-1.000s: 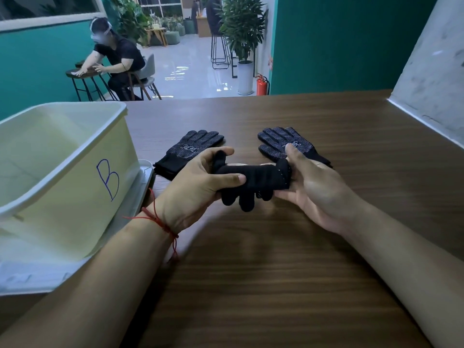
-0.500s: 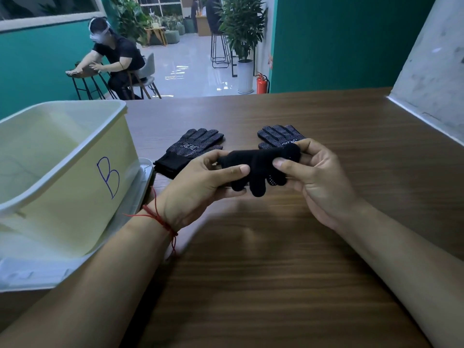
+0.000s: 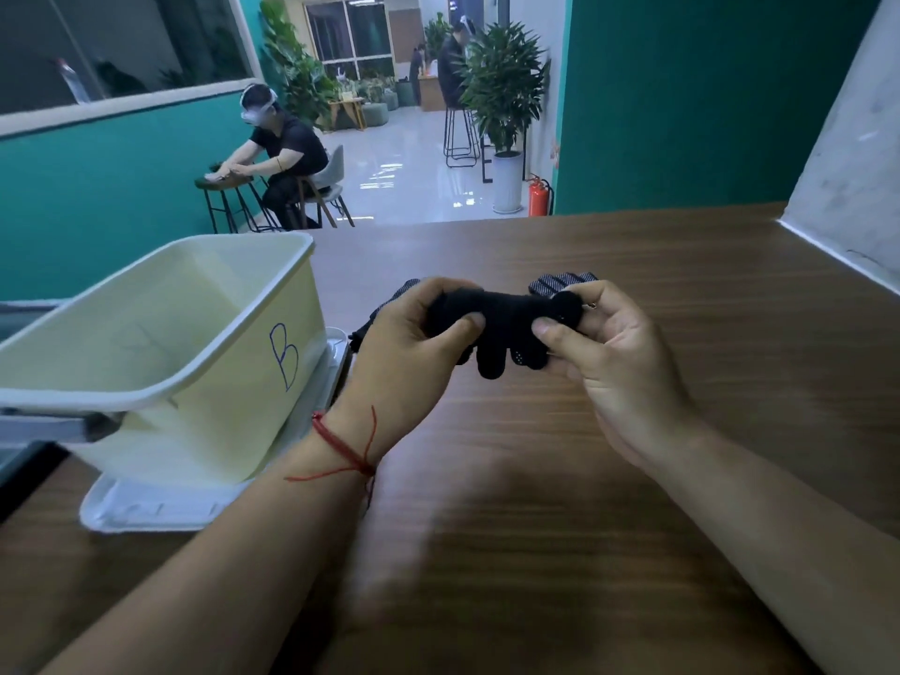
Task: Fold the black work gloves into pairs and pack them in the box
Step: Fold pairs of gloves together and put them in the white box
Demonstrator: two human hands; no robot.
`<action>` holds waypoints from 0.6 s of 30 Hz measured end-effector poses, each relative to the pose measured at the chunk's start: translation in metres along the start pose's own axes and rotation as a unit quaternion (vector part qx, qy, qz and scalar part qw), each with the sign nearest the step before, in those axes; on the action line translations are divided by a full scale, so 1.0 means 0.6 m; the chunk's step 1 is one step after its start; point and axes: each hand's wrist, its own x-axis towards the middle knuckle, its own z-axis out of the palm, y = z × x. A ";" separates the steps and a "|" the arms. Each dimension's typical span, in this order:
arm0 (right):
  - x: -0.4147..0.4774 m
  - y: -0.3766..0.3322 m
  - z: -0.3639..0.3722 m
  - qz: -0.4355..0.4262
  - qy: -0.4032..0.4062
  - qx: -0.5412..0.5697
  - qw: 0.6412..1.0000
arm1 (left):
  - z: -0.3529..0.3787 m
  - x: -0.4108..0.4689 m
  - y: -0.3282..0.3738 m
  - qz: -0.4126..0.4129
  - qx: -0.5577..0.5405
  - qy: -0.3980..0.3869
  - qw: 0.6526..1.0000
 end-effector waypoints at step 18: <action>0.007 -0.097 0.331 -0.114 -0.161 -0.112 0.974 | -0.353 -0.068 0.165 0.053 0.210 0.094 0.972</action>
